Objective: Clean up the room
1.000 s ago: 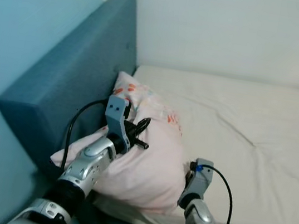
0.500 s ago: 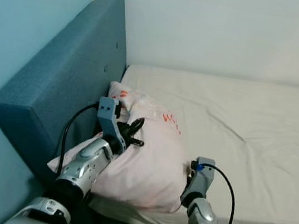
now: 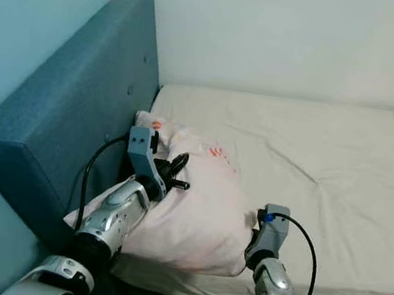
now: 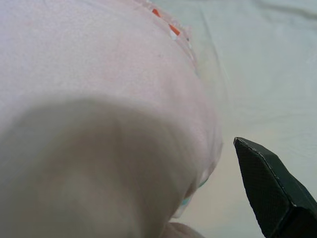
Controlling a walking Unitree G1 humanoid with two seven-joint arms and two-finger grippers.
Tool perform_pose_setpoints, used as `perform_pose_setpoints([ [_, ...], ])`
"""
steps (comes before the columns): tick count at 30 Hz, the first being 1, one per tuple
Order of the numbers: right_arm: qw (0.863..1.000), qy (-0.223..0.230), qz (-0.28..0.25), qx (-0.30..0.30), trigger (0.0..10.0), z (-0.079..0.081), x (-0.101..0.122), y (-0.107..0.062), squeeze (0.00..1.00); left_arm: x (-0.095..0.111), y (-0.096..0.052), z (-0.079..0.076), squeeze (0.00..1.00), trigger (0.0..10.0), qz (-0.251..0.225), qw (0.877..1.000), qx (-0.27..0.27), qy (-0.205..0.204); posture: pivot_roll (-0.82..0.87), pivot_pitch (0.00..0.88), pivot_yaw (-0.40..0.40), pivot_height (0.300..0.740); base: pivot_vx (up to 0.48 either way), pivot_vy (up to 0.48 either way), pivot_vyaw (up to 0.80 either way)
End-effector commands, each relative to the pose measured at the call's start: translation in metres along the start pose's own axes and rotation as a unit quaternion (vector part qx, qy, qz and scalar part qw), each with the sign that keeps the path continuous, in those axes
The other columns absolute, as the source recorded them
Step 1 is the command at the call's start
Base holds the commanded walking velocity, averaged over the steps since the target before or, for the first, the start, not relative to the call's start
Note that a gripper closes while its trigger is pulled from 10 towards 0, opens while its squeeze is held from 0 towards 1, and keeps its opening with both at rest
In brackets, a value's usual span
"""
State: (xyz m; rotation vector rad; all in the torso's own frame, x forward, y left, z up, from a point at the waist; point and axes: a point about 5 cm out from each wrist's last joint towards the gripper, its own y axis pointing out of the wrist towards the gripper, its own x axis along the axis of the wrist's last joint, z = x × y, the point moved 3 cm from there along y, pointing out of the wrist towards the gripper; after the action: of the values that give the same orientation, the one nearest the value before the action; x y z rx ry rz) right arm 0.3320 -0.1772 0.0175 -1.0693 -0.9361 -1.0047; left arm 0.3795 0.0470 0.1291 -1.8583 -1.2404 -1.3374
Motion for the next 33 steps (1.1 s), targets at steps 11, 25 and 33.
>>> perform_pose_setpoints([
  [11,0.999,-0.006,-0.021,0.026,10.0,0.016,0.007,0.005,0.00,-0.009,0.005,-0.030,0.00,10.0,0.004,0.999,-0.042,-0.007,-0.11,0.089,0.000,0.740,0.000,-0.349,0.00],
  [25,0.999,-0.009,-0.019,0.035,10.0,0.020,0.006,0.005,0.00,-0.020,0.000,-0.016,0.00,10.0,0.022,1.000,-0.014,-0.009,-0.11,0.081,-0.004,0.740,0.109,0.000,0.00],
  [33,0.999,-0.014,-0.022,0.038,10.0,0.020,0.008,0.006,0.00,-0.018,0.001,-0.018,0.00,10.0,0.014,1.000,-0.018,-0.008,-0.12,0.075,-0.007,0.740,0.392,0.000,0.00],
])
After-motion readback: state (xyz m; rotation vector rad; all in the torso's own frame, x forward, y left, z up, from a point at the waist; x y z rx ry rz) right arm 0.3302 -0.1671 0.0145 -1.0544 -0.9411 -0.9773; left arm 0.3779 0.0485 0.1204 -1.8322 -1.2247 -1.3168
